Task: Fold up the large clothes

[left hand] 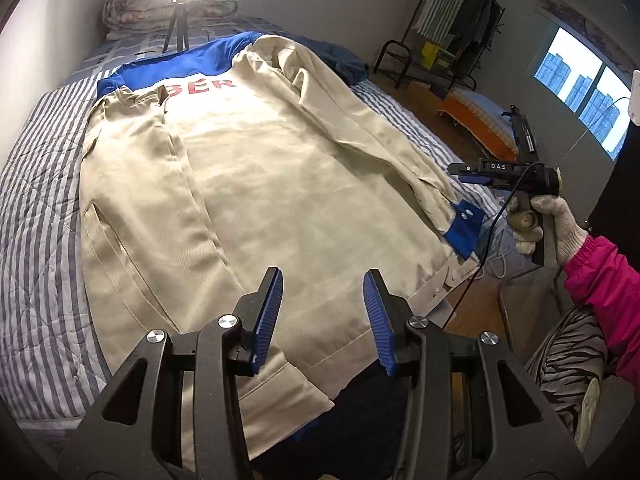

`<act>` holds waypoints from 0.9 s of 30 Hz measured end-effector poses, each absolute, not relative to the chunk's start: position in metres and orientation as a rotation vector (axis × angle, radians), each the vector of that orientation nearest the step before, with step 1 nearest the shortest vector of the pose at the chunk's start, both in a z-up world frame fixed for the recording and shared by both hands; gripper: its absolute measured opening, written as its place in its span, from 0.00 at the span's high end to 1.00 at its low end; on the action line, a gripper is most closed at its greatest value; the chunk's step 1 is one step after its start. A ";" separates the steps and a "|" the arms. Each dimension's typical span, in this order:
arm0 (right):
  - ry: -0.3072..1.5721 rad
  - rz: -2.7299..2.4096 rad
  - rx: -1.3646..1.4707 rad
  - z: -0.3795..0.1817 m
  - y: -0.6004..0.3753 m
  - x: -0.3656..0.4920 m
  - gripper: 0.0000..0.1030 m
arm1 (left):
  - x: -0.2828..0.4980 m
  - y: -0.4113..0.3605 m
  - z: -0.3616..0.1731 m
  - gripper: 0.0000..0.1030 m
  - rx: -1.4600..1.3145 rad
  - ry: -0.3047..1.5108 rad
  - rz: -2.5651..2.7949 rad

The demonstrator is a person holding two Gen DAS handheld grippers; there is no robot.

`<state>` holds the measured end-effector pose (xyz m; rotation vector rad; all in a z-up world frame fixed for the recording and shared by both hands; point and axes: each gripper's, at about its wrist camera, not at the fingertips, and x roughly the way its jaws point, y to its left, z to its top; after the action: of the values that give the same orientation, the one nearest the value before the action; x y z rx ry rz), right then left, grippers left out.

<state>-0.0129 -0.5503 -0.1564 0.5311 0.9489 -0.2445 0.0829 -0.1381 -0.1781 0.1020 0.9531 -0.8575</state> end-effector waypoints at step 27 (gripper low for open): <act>0.755 -0.262 0.102 -0.061 -0.461 -0.019 0.97 | 0.106 -0.129 -0.169 0.59 0.081 0.925 -0.833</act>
<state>-0.0194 -0.4611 -0.0611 0.1020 0.7554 -0.2623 0.1062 -0.1287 -0.1685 0.0814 0.9246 -0.8331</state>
